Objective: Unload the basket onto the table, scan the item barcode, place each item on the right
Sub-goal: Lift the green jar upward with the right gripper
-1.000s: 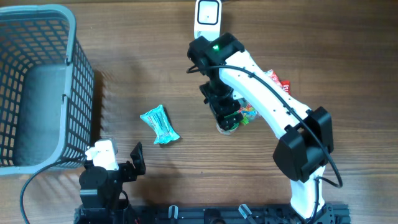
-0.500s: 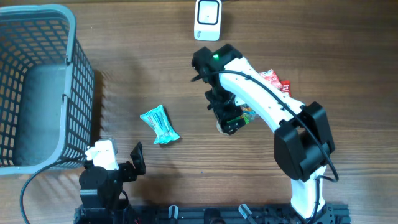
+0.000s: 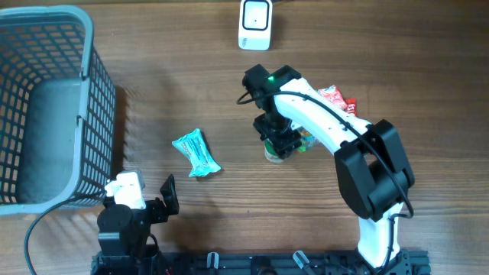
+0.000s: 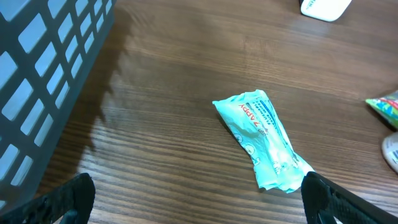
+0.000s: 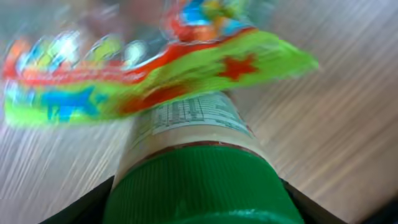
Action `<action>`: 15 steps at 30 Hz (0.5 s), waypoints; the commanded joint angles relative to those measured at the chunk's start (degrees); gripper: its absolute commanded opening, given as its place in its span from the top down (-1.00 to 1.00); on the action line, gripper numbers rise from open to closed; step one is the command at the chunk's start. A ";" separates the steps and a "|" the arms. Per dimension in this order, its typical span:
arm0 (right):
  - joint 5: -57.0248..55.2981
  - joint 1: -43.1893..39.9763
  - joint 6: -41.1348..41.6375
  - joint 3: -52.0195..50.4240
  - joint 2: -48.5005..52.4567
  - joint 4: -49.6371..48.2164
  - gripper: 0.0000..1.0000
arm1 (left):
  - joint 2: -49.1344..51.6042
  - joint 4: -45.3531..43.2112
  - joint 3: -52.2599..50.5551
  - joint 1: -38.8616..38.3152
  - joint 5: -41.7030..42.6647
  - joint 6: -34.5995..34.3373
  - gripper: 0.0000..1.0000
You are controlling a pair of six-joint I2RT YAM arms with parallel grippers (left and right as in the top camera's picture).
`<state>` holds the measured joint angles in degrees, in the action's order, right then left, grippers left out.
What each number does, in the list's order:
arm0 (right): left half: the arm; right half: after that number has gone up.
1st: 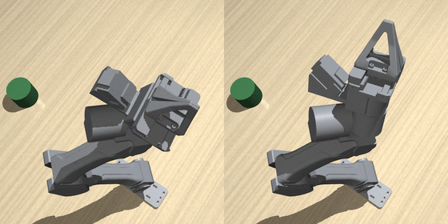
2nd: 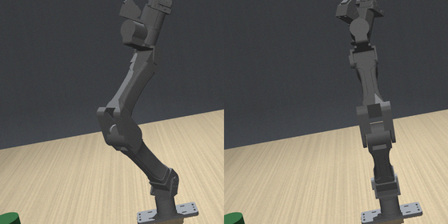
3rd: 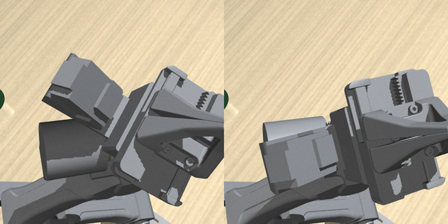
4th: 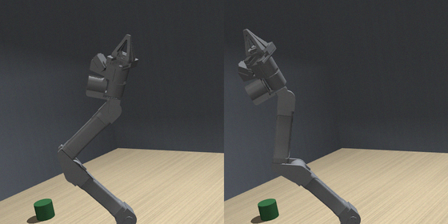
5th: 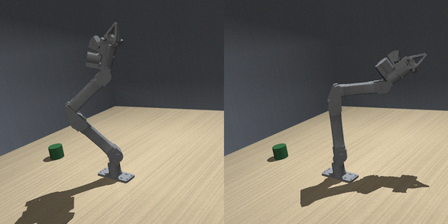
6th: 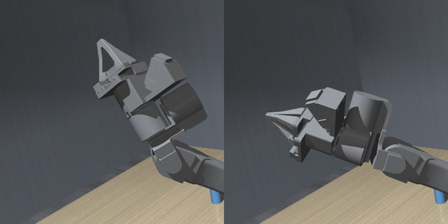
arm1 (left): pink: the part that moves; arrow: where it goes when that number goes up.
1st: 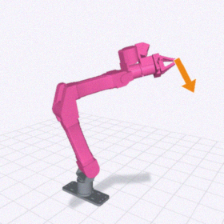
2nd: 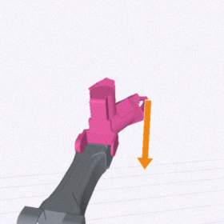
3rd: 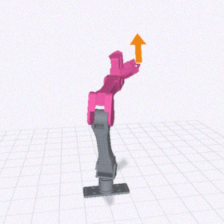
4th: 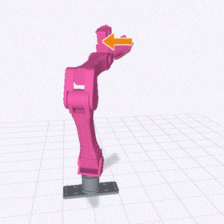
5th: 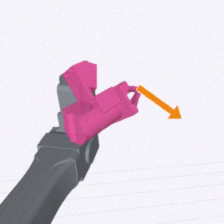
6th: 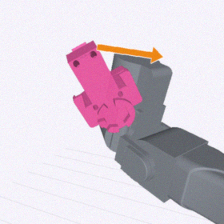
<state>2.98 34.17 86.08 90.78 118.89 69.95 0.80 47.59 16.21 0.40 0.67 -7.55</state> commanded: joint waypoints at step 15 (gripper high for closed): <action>3.23 0.37 -60.70 6.03 -0.28 -7.85 -0.99 | -0.31 -0.15 -0.57 -0.31 -0.74 1.31 -1.00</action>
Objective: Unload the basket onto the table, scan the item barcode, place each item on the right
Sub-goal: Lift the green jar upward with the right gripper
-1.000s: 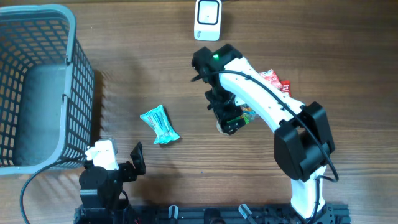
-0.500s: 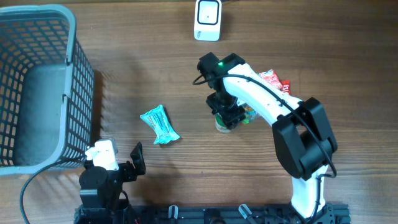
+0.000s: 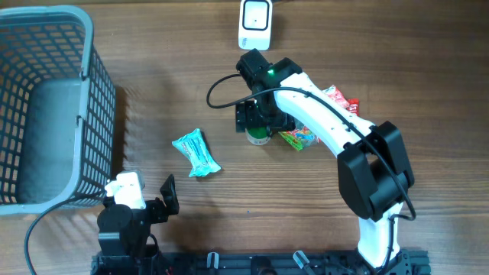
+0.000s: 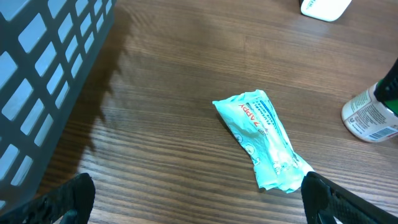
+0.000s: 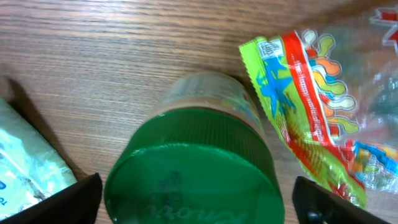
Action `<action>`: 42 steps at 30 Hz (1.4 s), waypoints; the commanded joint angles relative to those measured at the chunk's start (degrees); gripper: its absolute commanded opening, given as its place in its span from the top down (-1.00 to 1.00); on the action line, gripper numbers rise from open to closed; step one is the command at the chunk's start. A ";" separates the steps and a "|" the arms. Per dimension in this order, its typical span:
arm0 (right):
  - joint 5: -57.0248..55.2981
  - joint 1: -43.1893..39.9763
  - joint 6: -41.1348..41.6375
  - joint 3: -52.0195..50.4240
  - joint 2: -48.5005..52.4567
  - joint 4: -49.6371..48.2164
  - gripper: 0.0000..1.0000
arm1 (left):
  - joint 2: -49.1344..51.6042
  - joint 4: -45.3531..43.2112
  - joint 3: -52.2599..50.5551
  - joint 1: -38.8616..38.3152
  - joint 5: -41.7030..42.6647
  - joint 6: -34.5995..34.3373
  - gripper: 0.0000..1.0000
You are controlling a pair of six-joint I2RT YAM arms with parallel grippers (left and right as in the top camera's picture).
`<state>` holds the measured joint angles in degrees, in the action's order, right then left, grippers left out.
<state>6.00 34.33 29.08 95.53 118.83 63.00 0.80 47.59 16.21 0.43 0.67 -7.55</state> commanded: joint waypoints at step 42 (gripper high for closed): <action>3.10 1.81 10.19 2.89 12.98 -0.15 -0.30 | -0.31 -0.15 -0.57 -0.33 -0.74 1.31 -1.00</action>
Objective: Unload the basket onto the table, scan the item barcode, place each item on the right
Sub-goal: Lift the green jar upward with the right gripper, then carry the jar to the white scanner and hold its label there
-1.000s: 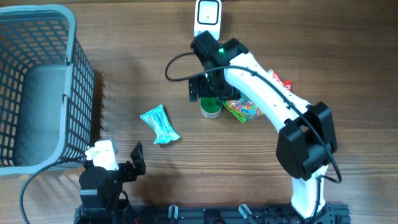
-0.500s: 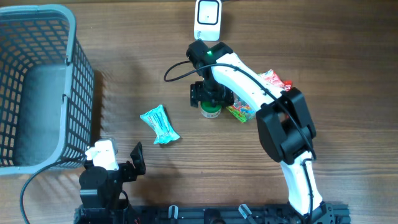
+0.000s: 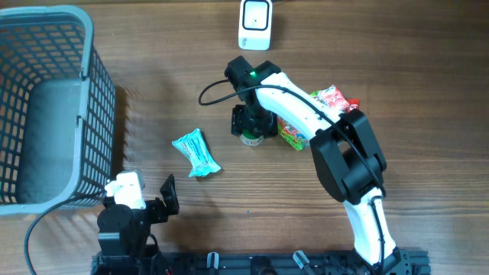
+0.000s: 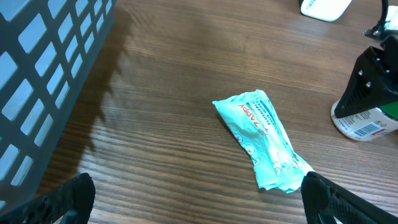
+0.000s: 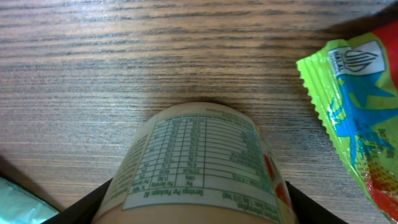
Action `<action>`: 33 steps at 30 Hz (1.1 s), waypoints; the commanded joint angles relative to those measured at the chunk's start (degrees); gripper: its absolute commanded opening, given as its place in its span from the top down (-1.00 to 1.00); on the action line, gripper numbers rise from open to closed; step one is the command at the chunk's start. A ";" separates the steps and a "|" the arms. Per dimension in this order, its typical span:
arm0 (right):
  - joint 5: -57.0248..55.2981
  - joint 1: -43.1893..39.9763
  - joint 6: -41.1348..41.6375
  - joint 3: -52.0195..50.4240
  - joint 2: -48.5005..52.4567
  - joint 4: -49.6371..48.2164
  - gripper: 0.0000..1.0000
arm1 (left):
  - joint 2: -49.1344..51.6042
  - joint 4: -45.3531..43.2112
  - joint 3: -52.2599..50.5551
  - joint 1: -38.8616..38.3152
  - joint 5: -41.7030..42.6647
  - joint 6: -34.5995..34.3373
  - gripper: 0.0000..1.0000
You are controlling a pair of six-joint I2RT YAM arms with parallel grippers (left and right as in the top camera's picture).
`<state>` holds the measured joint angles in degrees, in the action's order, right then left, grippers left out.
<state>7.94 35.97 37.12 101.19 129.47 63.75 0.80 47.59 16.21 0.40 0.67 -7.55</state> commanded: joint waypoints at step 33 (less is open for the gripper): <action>39.87 -1.75 -10.16 27.58 -24.44 28.41 -0.21 | -0.31 -0.13 -0.57 -0.31 -0.72 1.31 -1.00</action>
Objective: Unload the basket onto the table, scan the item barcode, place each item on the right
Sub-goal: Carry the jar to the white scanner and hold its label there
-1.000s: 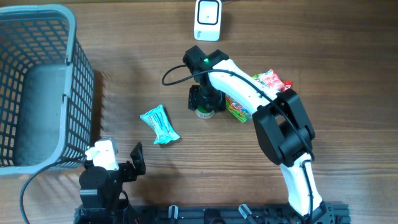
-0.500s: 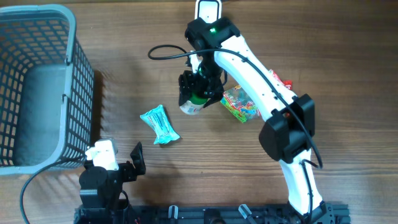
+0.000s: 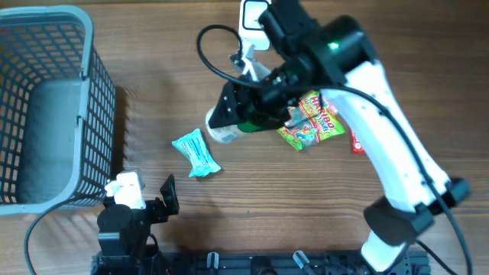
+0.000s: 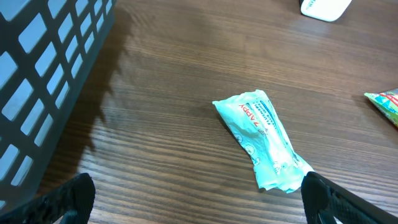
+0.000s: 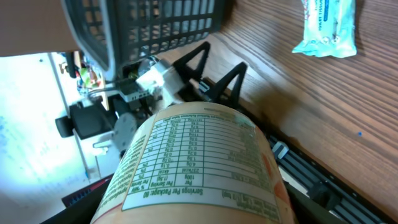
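My right gripper is shut on a small jar with a cream label, held on its side well above the table, its base pointing left. In the right wrist view the jar's nutrition label fills the lower frame between the fingers. The white scanner stands at the table's far edge, partly hidden by the right arm, and its corner shows in the left wrist view. My left gripper rests open at the near left, nothing in it.
A teal snack packet lies left of centre. A green candy bag and a red packet lie under the right arm. A grey mesh basket fills the far left.
The right gripper has risen from the table with the jar, which stood on the wood beside the candy bag and now hangs tipped sideways. The left arm is unchanged.
The right gripper was around the green-lidded jar next to the candy bag. Half a second later jar and gripper stood further left. Then the jar stood nearer the teal packet, label toward the wrist camera. Now it is held up in the air.
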Action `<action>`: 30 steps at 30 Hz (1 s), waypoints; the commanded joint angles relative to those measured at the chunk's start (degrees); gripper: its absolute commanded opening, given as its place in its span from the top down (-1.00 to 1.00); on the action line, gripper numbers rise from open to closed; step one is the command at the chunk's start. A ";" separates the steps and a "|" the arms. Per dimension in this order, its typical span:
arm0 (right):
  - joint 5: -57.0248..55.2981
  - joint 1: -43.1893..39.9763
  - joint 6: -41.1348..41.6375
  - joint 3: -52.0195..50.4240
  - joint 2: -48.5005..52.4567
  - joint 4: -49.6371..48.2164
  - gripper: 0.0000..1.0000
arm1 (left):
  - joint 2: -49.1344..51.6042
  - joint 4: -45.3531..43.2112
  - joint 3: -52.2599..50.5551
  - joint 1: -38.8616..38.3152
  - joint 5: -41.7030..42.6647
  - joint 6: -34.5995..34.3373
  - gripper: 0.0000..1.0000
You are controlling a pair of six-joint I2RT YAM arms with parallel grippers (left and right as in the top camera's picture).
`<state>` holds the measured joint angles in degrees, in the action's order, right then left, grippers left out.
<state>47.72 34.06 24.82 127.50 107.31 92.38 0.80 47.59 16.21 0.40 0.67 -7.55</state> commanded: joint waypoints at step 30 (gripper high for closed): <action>-79.28 -3.30 -3.87 -1.42 23.96 -66.31 -0.15 | -0.31 -0.15 -0.57 -0.31 -0.74 1.31 -1.00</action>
<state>-27.77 33.08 22.17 125.91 127.94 30.70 0.80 47.59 16.21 0.43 0.67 -7.55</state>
